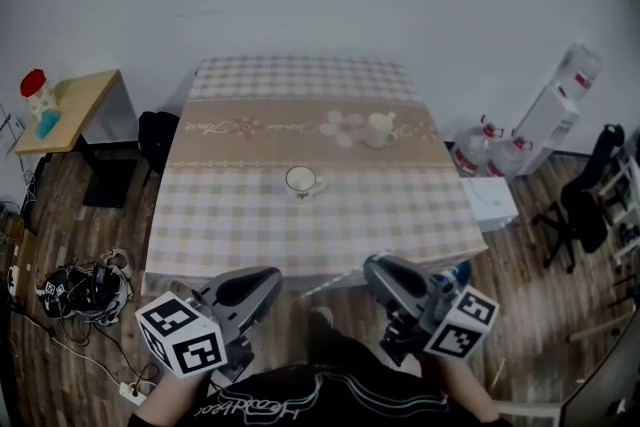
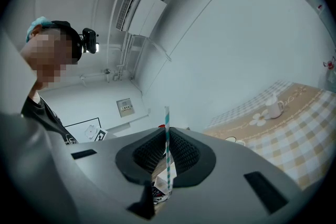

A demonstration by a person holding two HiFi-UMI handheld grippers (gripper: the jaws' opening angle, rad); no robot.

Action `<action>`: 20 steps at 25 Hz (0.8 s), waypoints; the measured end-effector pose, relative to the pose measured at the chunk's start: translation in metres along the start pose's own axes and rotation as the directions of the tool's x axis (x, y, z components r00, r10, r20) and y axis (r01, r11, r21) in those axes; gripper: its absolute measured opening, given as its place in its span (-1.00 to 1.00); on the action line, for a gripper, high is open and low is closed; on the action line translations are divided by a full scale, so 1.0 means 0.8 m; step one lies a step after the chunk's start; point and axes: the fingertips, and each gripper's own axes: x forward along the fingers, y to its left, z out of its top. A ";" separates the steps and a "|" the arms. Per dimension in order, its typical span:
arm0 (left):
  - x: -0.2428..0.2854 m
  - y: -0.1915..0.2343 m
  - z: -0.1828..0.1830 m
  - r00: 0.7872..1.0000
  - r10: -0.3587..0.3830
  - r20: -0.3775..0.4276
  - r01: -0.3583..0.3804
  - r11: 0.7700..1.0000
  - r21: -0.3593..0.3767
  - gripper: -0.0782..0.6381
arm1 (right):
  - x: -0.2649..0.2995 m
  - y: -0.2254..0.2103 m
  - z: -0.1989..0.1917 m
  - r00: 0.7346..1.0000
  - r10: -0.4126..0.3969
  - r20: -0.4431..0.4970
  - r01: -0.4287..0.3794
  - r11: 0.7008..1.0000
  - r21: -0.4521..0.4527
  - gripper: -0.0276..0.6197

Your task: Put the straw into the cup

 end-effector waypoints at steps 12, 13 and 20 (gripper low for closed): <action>0.011 0.039 -0.009 0.998 0.060 -0.008 -0.060 0.997 -0.044 -0.79 | 0.035 -0.036 -0.017 0.998 0.037 -0.042 -0.036 0.999 0.017 -0.82; 0.013 0.046 -0.008 0.998 0.063 -0.006 -0.063 0.997 -0.049 -0.79 | 0.042 -0.041 -0.016 0.998 0.039 -0.048 -0.039 0.999 0.013 -0.82; 0.059 0.090 0.008 0.997 0.078 -0.013 -0.079 0.993 -0.088 -0.79 | 0.081 -0.095 0.000 0.995 0.047 -0.083 -0.046 0.999 0.011 -0.82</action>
